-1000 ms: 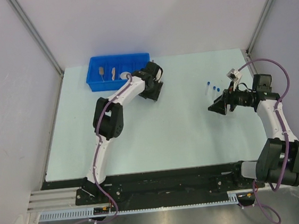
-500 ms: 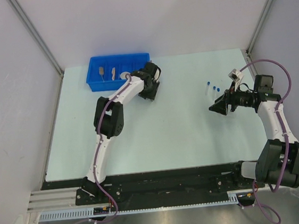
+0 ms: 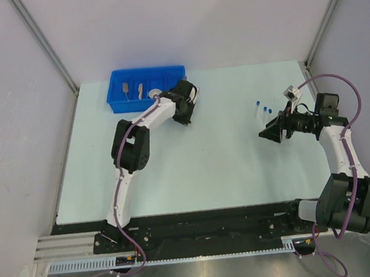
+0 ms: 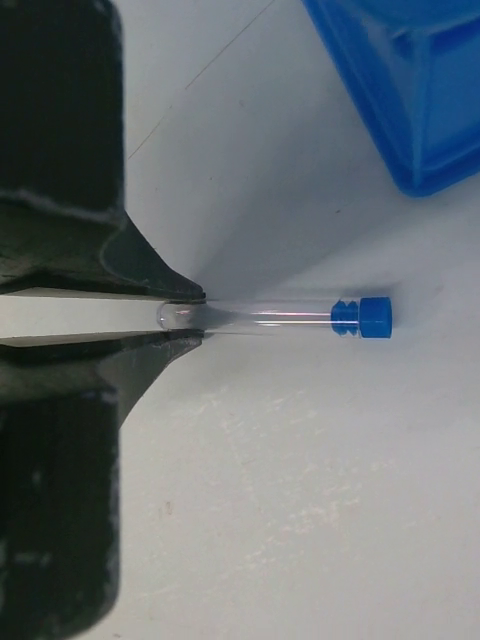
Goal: Organize the chemistry lab equipment
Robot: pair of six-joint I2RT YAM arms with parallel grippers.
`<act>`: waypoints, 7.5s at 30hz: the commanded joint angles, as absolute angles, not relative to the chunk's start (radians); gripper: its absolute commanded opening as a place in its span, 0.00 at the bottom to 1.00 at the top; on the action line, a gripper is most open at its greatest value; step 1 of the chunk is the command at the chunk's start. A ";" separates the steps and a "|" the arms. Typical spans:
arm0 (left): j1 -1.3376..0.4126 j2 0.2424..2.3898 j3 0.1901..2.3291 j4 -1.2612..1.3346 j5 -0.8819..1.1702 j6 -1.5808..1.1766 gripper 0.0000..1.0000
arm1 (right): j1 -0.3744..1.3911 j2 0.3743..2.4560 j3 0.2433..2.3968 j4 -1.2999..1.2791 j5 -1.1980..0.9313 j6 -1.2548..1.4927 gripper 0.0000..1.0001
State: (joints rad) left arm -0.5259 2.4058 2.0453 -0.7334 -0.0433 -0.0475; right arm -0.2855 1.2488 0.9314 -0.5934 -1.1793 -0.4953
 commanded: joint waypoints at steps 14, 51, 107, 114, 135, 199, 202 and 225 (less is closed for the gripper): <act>-0.632 1.809 1.176 -0.074 0.400 -0.175 0.10 | -0.187 1.198 0.937 -0.691 -1.148 -0.587 0.77; -0.920 1.473 0.983 0.298 0.347 -0.368 0.10 | 0.092 1.287 1.060 -0.472 -1.131 0.167 0.55; -0.414 0.772 0.655 -0.201 0.229 -0.405 1.00 | -0.357 1.577 1.063 -0.035 -0.382 0.083 0.06; -0.413 0.772 0.653 -0.196 0.233 -0.405 1.00 | -0.348 1.600 1.068 -0.011 -0.380 0.087 0.06; -0.414 0.772 0.615 -0.167 0.247 -0.426 1.00 | -0.336 1.689 1.115 -0.023 -0.402 0.097 0.08; -0.413 0.695 0.604 -0.215 0.255 -0.433 1.00 | -0.279 1.612 1.120 -0.103 -0.356 0.026 0.20; -0.413 0.695 0.604 -0.215 0.253 -0.431 1.00 | -0.267 1.608 1.120 -0.098 -0.331 0.017 0.18; -0.413 0.715 0.606 -0.206 0.255 -0.426 1.00 | -0.132 1.598 1.138 -0.098 -0.098 -0.129 0.15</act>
